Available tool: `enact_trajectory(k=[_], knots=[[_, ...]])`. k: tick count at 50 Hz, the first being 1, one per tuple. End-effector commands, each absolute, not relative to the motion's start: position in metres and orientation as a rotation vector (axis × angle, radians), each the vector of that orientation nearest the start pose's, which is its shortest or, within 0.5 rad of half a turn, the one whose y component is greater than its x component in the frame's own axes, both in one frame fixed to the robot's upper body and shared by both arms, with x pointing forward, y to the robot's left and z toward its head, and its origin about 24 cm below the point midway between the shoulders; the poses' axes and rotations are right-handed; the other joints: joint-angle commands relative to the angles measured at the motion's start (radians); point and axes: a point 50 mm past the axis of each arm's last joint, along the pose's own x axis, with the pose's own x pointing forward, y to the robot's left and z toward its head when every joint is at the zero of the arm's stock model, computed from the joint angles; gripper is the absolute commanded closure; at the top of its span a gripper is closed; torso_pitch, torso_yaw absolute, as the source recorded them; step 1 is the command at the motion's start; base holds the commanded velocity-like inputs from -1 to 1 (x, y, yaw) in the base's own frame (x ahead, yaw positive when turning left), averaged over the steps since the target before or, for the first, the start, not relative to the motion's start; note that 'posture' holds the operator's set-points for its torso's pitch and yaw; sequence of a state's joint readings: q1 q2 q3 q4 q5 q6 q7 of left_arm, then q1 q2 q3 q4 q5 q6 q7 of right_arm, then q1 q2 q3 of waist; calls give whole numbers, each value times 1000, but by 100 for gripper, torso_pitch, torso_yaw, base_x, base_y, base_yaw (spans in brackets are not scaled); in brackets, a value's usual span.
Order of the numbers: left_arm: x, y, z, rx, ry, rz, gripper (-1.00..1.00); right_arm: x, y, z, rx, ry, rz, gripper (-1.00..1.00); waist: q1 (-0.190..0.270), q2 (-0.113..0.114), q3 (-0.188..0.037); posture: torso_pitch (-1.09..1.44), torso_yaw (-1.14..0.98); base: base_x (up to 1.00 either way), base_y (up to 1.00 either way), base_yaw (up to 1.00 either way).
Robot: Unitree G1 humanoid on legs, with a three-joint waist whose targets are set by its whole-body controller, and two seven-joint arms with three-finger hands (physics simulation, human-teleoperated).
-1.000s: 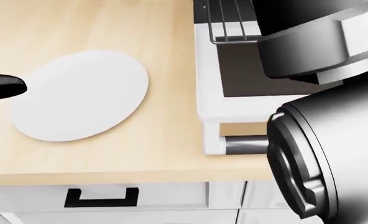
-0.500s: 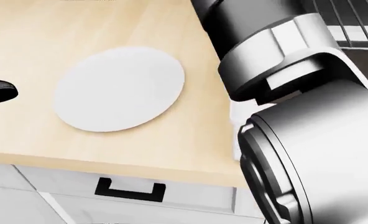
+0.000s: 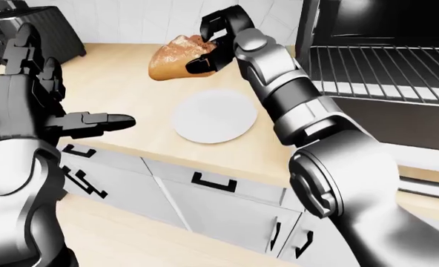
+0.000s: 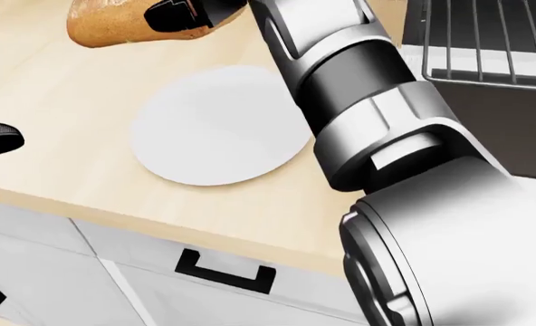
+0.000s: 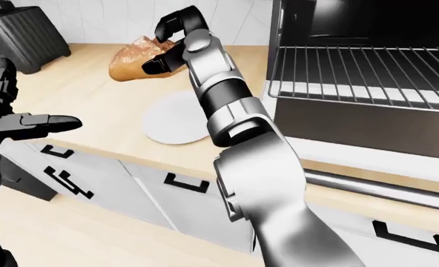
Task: Pick the scone from the rack and place it on the plate on the counter.
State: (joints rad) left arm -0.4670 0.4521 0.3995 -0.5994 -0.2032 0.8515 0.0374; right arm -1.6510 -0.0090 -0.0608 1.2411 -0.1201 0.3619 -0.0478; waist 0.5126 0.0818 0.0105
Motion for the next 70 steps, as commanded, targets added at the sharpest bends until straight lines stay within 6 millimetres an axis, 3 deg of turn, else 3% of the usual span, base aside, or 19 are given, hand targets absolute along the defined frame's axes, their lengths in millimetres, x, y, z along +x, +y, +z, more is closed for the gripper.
enact_trajectory(k=[1, 16, 17, 20, 56, 70], knots=[[251, 246, 268, 201, -390, 275, -100, 409, -22, 333, -331, -163, 178, 100, 2, 4, -30, 0, 50, 0, 0, 0], [252, 246, 270, 199, -395, 275, -100, 416, -36, 313, -361, -102, 110, 100, 33, -2, -38, 0, 50, 0, 0, 0], [255, 245, 271, 206, -393, 272, -100, 419, -46, 305, -346, -89, 74, 100, 35, -3, -38, 0, 50, 0, 0, 0], [255, 245, 271, 204, -394, 271, -100, 421, -50, 300, -348, -81, 54, 100, 41, -5, -39, 0, 50, 0, 0, 0], [259, 244, 269, 214, -383, 274, -100, 421, -70, 282, -356, -42, -10, 100, 63, -20, -46, 0, 50, 0, 0, 0], [260, 244, 269, 223, -383, 271, -100, 407, -75, 273, -373, -47, -7, 100, 71, -26, -45, 0, 50, 0, 0, 0]])
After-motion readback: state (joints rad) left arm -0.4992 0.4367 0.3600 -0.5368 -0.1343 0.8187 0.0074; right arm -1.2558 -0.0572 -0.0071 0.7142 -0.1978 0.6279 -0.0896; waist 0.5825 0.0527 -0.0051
